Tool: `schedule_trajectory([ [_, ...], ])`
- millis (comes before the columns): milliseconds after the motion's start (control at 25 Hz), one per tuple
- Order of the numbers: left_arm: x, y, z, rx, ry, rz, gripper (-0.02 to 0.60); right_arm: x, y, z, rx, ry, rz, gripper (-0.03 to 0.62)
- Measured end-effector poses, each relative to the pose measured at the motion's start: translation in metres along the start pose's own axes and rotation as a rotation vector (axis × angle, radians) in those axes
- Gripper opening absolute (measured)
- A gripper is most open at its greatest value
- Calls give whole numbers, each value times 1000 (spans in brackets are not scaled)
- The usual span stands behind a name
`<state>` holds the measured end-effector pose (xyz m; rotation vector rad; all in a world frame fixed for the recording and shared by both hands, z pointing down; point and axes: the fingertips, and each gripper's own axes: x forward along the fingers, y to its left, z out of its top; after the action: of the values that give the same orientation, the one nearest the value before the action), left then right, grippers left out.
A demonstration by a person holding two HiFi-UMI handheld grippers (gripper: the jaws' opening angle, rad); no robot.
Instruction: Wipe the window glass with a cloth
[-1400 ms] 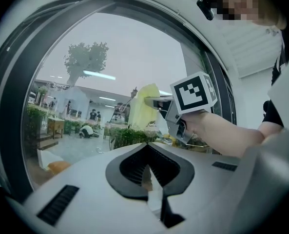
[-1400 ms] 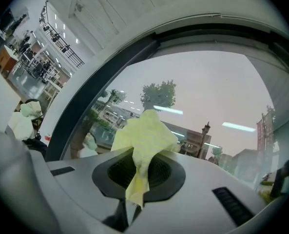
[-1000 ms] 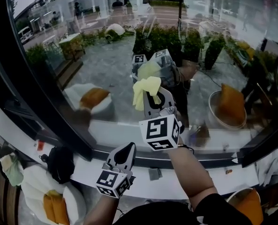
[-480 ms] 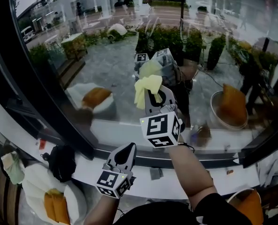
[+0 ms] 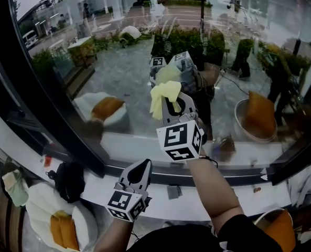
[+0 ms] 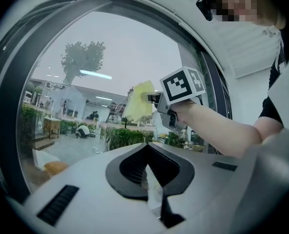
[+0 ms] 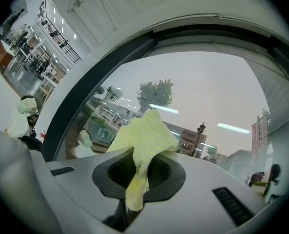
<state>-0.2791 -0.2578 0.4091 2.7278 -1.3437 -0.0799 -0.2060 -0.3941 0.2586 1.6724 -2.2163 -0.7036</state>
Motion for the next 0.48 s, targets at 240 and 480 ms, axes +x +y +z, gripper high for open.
schedule_trajectory([
  [240, -2, 1, 0, 3, 5, -15, 8, -2, -3, -2, -3, 10, -15, 43],
  [480, 7, -19, -5, 31, 11, -48, 8, -17, -27, -15, 2, 22, -35, 43],
])
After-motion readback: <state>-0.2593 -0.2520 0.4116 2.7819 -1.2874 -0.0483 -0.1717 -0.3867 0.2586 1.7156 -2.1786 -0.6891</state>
